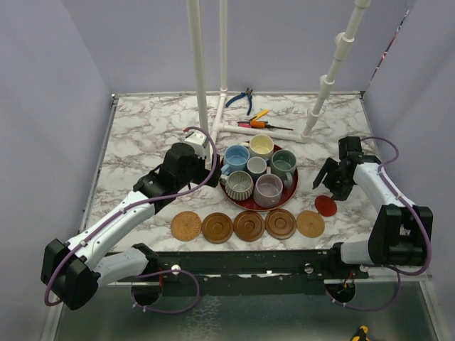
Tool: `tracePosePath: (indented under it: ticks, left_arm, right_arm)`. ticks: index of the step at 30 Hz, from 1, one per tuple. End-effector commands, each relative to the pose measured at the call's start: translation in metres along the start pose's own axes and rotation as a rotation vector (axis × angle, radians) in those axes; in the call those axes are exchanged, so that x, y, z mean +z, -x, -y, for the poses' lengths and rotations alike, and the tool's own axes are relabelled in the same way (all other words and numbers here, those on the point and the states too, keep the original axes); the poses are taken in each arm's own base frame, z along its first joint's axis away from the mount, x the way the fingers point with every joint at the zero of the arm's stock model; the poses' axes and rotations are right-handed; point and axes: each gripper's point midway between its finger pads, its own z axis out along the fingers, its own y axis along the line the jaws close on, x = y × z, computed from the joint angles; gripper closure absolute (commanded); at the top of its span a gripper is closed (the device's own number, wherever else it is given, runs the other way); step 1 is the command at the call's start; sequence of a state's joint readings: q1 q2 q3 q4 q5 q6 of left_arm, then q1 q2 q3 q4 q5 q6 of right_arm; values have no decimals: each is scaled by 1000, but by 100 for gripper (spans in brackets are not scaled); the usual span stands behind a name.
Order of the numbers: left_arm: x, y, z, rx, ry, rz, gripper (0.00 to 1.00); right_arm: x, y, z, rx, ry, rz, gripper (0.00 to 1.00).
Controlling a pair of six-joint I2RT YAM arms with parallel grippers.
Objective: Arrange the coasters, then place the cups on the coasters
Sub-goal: Move the coaster to the corner of the board.
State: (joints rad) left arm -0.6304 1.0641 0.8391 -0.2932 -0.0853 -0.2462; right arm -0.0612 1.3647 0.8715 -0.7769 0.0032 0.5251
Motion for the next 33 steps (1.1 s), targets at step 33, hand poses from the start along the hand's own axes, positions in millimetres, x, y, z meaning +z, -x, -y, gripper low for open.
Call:
tracePosePath:
  ticks: [33]
  left_arm:
    - [0, -7, 1, 11, -12, -10, 1]
  right_arm:
    - [46, -9, -15, 184, 5, -4, 37]
